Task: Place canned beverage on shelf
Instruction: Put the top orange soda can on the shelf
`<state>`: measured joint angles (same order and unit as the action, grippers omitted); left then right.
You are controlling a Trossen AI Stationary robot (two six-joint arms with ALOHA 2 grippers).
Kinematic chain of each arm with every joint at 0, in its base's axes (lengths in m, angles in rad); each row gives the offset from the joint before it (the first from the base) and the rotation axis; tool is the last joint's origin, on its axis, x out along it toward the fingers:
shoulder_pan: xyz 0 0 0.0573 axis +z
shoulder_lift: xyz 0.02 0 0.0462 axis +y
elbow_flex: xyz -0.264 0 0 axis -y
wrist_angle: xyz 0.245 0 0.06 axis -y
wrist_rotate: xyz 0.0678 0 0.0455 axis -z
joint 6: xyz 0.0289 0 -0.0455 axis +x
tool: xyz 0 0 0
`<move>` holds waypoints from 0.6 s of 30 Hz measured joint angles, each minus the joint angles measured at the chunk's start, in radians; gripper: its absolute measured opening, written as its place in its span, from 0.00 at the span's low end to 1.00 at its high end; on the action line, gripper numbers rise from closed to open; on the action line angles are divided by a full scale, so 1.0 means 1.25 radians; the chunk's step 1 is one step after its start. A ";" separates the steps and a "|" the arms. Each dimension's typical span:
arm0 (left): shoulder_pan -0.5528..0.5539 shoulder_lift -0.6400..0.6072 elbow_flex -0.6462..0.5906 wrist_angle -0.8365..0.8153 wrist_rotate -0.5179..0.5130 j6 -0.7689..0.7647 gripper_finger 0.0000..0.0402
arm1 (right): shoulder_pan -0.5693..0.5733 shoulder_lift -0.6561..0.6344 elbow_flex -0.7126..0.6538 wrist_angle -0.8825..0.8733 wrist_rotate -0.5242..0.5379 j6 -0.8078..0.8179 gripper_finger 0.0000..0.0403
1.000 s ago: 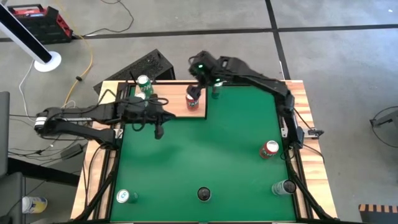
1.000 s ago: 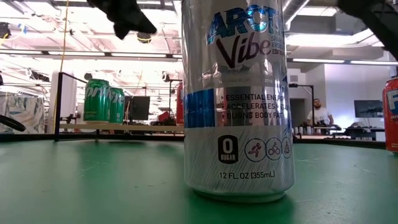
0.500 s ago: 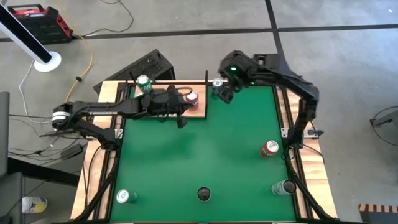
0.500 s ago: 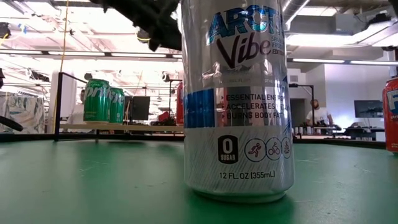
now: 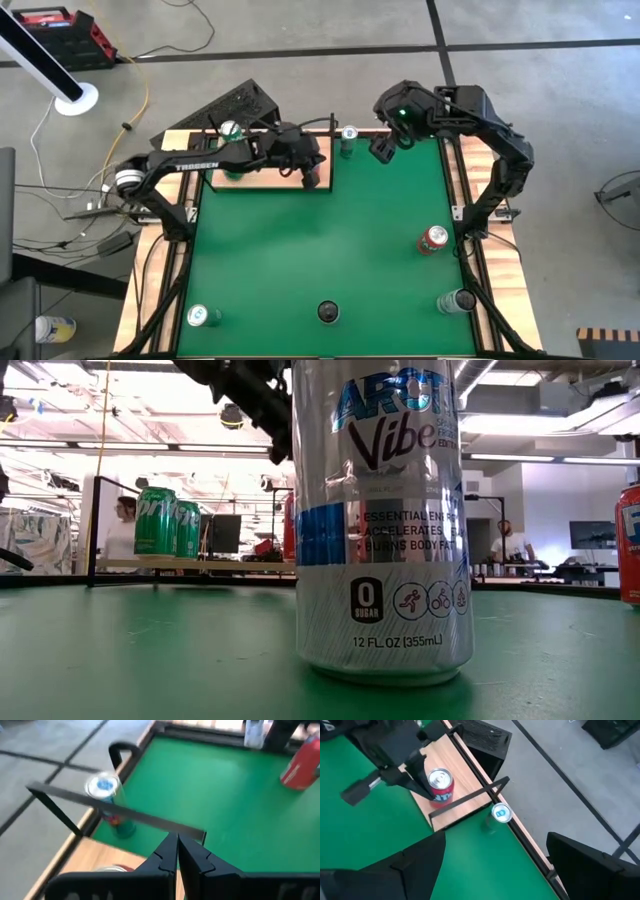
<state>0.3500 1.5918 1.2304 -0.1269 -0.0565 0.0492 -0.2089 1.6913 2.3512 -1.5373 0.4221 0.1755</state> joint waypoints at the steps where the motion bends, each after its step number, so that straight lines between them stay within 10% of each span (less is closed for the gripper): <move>1: 0.000 0.008 0.002 -0.015 -0.006 0.002 0.00 | 0.002 0.000 0.000 0.001 0.000 0.000 0.92; 18: 0.034 0.024 0.005 -0.053 -0.090 -0.002 0.00 | -0.025 -0.007 0.000 0.024 -0.002 -0.059 0.92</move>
<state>0.3921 1.6222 1.2362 -0.1927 -0.1694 0.0467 -0.2402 1.6824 2.3512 -1.5078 0.4191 0.1015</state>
